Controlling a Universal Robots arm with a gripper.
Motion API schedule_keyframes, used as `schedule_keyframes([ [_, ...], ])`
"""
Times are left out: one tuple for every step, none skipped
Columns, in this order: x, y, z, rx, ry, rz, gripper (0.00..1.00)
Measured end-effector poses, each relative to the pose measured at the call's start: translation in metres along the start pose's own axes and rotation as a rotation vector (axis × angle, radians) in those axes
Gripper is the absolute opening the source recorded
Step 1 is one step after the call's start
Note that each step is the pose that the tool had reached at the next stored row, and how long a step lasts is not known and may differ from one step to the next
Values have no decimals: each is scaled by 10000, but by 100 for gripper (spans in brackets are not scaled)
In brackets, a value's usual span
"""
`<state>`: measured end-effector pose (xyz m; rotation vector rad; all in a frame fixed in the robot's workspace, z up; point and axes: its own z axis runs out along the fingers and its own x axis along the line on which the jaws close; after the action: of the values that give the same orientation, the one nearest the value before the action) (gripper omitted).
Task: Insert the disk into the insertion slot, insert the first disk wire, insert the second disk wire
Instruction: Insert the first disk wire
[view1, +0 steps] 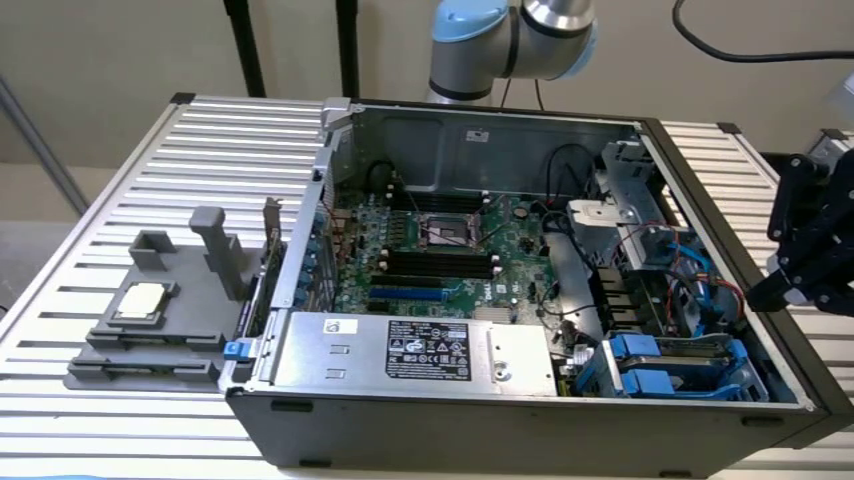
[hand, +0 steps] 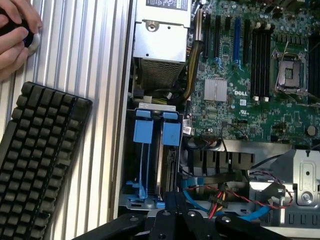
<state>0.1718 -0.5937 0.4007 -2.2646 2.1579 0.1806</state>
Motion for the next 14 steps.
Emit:
schedule_keyframes([
  [-5, -5, 18, 0, 0, 0, 13],
  [-9, -10, 36, 0, 0, 1, 13],
  [-14, -16, 56, 0, -1, 1, 13],
  [-20, -21, 75, 0, -1, 1, 13],
  [-25, -24, 91, 0, 0, 1, 13],
  [-32, -27, 111, 0, -1, 1, 13],
  [-41, -30, 131, 0, -1, 0, 13],
  [-51, -32, 149, 0, 1, -2, 13],
  [-62, -34, 168, 0, 0, -4, 13],
  [-78, -36, 187, 0, 0, -5, 13],
  [-98, -39, 208, -1, 1, -9, 13],
  [-119, -42, 228, -1, 1, -12, 13],
  [-144, -45, 248, -2, 1, -17, 13],
  [-170, -47, 268, -2, 2, -23, 13],
])
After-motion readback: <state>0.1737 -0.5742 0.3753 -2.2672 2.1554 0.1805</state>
